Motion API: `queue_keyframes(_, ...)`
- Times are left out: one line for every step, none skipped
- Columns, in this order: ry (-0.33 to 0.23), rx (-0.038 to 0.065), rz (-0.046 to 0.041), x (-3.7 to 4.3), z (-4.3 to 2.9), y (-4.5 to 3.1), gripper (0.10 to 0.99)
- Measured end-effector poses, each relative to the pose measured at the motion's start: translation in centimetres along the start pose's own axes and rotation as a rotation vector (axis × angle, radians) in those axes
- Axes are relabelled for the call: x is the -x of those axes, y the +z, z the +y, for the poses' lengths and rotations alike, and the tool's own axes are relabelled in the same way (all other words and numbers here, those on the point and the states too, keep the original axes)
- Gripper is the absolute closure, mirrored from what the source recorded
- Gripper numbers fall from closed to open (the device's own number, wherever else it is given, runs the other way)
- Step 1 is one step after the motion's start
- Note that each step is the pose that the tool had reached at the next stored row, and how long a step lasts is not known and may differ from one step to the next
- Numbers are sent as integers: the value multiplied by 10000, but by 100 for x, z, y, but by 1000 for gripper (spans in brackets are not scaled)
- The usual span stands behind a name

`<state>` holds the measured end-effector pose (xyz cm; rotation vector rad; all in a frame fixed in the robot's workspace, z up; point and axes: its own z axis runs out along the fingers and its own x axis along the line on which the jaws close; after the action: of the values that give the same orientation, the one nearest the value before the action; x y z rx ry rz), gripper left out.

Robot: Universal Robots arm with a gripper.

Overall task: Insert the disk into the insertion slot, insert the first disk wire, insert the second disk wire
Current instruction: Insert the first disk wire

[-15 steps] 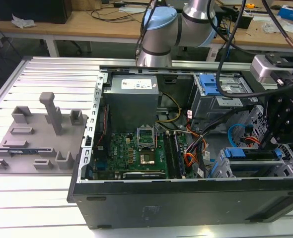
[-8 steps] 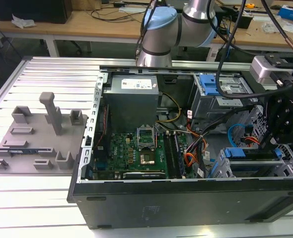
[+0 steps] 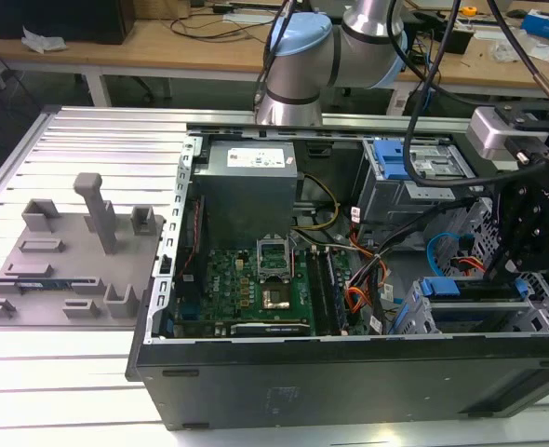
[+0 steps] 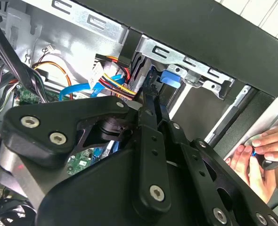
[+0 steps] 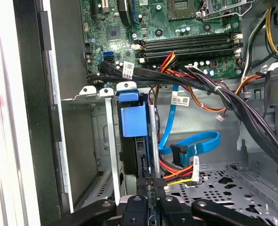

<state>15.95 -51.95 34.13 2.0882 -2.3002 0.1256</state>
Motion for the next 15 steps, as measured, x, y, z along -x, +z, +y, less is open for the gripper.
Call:
queue_keyframes(0,0,0,0,0,3,922)
queue_keyframes(0,0,0,0,0,3,922)
queue_keyframes(0,1,-1,0,0,3,922)
queue_keyframes(1,2,-1,0,0,4,922)
queue_keyframes(1,3,-1,0,1,4,922)
queue_keyframes(1,6,0,0,1,4,922)
queue_keyframes(1,15,-1,0,1,3,922)
queue_keyframes(1,21,-2,0,1,1,922)
queue_keyframes(-1,26,-1,-1,1,-2,922)
queue_keyframes(-2,33,4,-1,0,-11,922)
queue_keyframes(-2,38,9,-2,0,-17,922)
queue_keyframes(-3,42,9,-2,-1,-21,922)
queue_keyframes(-3,44,9,-2,0,-23,922)
queue_keyframes(-21,44,9,-2,-1,-23,922)
queue_keyframes(-107,36,8,-2,-2,-24,922)
